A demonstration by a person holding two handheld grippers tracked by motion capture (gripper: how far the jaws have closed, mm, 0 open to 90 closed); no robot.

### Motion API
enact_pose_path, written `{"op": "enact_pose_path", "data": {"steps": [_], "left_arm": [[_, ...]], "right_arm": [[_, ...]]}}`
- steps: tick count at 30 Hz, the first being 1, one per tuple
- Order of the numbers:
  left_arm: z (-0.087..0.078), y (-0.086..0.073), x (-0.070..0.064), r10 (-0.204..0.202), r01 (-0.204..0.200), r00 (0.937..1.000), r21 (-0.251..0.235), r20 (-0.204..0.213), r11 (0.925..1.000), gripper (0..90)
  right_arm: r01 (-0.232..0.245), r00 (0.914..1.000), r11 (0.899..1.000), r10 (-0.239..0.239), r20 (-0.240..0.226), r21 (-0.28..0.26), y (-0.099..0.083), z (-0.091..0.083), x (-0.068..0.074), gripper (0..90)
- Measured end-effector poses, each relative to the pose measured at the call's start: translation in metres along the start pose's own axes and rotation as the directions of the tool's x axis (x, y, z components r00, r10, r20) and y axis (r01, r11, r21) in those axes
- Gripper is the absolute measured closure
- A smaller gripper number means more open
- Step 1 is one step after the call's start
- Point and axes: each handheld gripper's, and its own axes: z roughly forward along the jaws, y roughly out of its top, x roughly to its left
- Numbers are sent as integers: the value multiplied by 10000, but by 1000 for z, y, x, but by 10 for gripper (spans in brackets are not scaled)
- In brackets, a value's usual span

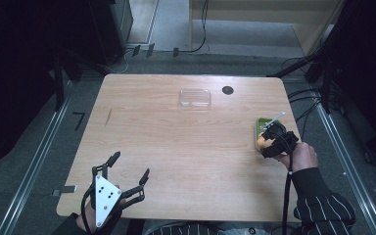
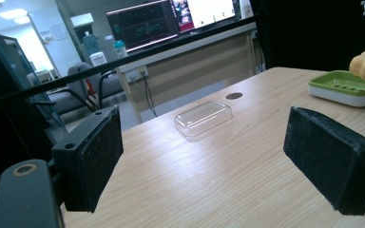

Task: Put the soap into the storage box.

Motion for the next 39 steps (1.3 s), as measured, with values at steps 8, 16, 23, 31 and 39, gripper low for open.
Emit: {"op": "enact_pose_path", "data": {"steps": [8,16,23,31,39], "left_arm": [[0,0,0,-14,14,10000,-3,5,10000,130],[0,0,0,-33,33,10000,2,7,10000,130],[0,0,0,-3,3,10000,10,11,10000,130],[0,0,0,-22,22,10000,10,7,10000,130],[0,0,0,-38,38,10000,21,-6,10000,130]], "right_arm": [[-94,9999,9999,94,46,75,5,6,-9,405],[-260,9997,9995,259,33,164,10,12,-20,405],[-353,9994,9991,352,27,239,15,17,-27,405],[-508,9987,9981,506,83,339,19,24,-35,405],[-575,9983,9970,579,-45,526,23,35,-44,405]]}}
